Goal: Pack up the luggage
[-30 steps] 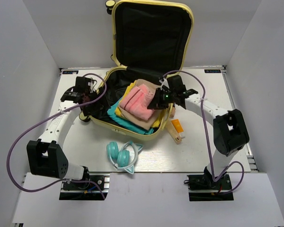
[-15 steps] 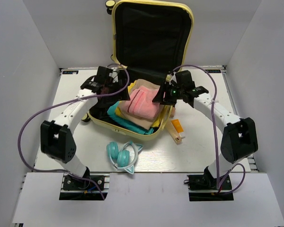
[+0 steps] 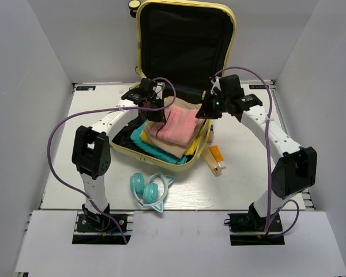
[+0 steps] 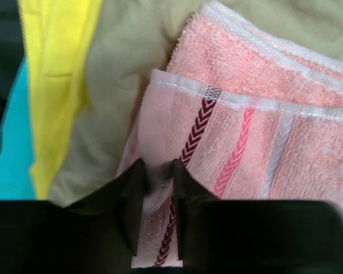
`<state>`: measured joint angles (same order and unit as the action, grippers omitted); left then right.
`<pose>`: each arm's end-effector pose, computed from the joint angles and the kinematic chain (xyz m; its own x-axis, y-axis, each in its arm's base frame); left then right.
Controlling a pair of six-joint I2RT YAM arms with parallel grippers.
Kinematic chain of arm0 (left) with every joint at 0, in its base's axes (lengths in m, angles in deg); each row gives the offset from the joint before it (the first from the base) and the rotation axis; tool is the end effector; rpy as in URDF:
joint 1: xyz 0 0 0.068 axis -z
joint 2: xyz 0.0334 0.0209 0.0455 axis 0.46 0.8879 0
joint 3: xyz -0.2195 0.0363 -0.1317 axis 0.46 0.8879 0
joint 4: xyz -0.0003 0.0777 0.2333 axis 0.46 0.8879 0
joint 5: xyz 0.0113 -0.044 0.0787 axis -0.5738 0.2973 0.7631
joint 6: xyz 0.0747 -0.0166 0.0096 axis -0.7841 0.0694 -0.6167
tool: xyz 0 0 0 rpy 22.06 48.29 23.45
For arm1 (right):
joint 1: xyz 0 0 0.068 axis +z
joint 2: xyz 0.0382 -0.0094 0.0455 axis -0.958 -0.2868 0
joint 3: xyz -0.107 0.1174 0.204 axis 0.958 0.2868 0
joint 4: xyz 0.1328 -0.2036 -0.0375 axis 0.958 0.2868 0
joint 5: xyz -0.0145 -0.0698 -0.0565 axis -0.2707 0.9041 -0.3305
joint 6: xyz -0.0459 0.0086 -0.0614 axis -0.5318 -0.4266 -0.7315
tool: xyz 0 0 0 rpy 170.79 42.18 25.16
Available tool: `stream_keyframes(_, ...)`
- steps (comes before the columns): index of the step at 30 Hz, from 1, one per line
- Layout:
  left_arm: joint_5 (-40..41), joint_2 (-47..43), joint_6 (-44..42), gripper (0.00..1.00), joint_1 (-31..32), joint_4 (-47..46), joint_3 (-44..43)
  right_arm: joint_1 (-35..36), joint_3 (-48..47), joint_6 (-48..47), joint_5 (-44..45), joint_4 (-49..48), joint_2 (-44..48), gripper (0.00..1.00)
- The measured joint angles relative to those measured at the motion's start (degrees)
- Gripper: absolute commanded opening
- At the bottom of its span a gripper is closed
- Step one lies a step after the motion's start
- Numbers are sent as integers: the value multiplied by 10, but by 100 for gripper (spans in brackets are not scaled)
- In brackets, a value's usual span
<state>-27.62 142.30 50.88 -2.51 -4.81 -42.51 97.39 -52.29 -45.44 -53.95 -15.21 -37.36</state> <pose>0.3789 -0.1884 0.2298 -0.8617 0.0617 -0.5037 0.2510 0.9145 -0.3174 0.3305 0.1658 0.2969 -0.7821 0.1081 -0.6137 -0.2586 0.8397 0.4775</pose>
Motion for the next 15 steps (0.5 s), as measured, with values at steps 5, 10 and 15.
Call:
stream_keyframes(5, -12, 5, -1, 0, 1, -4, 0, -1, -56, -23, -59, 13, -1, 12)
stream_keyframes(10, -4, 5, -1, 0, 1, -9, 5, -1, -71, -25, -119, 10, -28, 6)
stream_keyframes(15, 7, 4, -1, 0, 1, -17, 16, -14, -48, -10, -163, -17, -76, 2)
